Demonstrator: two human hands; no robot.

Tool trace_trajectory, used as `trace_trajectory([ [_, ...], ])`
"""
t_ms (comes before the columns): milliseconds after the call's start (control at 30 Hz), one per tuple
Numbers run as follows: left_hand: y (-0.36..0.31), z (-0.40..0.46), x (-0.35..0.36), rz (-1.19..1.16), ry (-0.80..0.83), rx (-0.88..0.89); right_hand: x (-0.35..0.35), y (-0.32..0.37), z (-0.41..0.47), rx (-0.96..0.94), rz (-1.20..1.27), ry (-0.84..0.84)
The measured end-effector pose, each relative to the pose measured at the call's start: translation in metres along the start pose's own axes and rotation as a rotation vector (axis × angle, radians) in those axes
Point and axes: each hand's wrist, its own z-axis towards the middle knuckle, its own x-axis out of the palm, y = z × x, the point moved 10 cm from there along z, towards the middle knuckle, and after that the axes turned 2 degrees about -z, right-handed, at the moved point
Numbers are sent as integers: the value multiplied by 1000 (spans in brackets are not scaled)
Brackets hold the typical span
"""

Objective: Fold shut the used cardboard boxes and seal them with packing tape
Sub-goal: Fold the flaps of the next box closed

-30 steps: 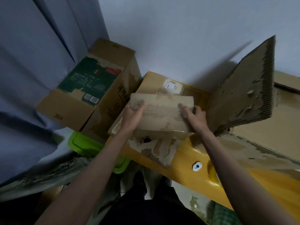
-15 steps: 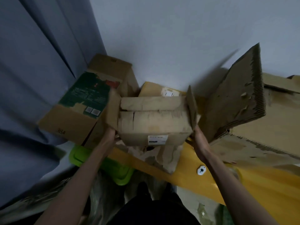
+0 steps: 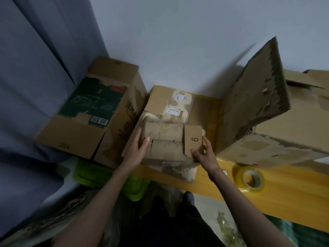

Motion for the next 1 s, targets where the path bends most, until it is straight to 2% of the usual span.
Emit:
trace_trajectory([
  [100,-6,-6,8,170,-9,49,-3,-2,-3,6,-89,-72],
  [200,-4,-11,1,127,-84,112,-11,2,-19,-45,-121,-131],
  [333,5,-17,8,140,-46,66,-35,-4,-52,-65,-196,-245],
  [567,-25,-55,92,243,136,143,-122,-37,-121,20,-355,-541],
  [1000,-125,-135,303,417,531,482,-314,-98,-212,254,-345,-979],
])
